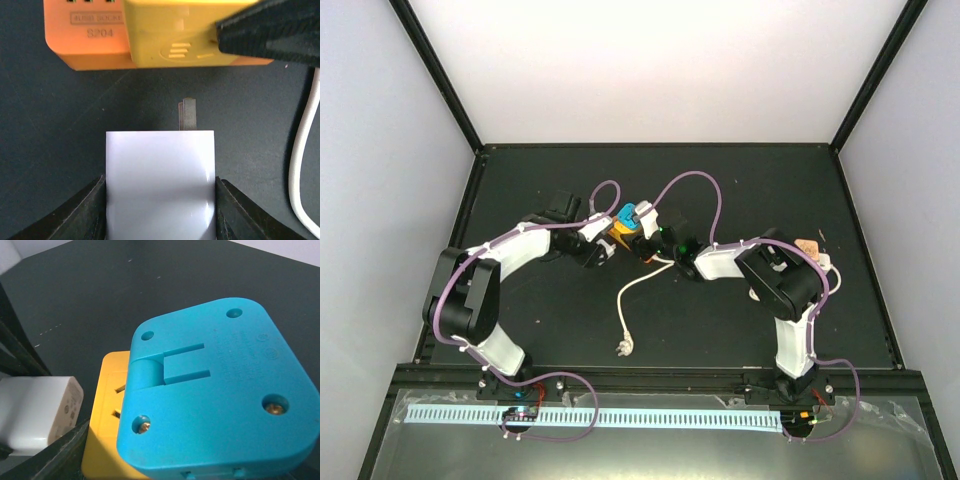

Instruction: Pull the plug off the socket

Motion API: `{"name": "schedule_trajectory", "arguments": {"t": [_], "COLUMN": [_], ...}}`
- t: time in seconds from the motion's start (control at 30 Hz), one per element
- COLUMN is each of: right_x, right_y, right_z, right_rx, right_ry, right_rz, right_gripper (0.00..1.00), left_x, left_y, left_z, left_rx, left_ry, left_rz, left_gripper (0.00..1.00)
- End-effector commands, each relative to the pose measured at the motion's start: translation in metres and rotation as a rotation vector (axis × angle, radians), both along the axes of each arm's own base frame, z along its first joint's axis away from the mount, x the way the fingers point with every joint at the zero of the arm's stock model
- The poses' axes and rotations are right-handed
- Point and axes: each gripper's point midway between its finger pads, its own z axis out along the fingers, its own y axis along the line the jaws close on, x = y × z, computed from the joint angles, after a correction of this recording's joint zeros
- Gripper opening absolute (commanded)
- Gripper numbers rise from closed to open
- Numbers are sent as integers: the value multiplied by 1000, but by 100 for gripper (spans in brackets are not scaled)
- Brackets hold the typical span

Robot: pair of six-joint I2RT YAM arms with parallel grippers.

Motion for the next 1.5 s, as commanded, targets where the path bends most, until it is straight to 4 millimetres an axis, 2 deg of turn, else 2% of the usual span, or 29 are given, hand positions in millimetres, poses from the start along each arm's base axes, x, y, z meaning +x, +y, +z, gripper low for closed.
{"name": "schedule_trajectory", "arguments": {"t": [0.0,0.2,0.33,0.5,0.73,1.0,1.13,1.3,1.47], "right_x": [5,5,3,2,-4,-11,-14,-17,-20], "right_y": [-17,-16,-15,-13,-10,-3,-1,0,2], "right_z": [-30,-30,-30,-30,-31,-31,-32,-34,-36], "right_rx": [-89,-90,-92,-93,-92,-78,-81,-86,-84], "right_ry": [34,29,27,24,21,27,27,31,38], "right_rz": [-69,-58,-49,-31,8,70,90,114,134], "right_gripper": [19,19,19,20,21,21,21,21,21], "left_x": [-9,-13,-3,27,84,142,164,181,186], "left_y": [4,14,33,68,118,175,197,217,229], "left_z": [3,10,19,33,52,46,31,8,-5], "left_rx": [21,30,27,23,8,49,78,93,91], "left_ry": [24,12,5,-12,-31,-43,-38,-12,11], "left_rz": [17,46,94,180,305,434,478,513,536], "left_gripper": [28,28,29,29,29,30,31,32,33]}}
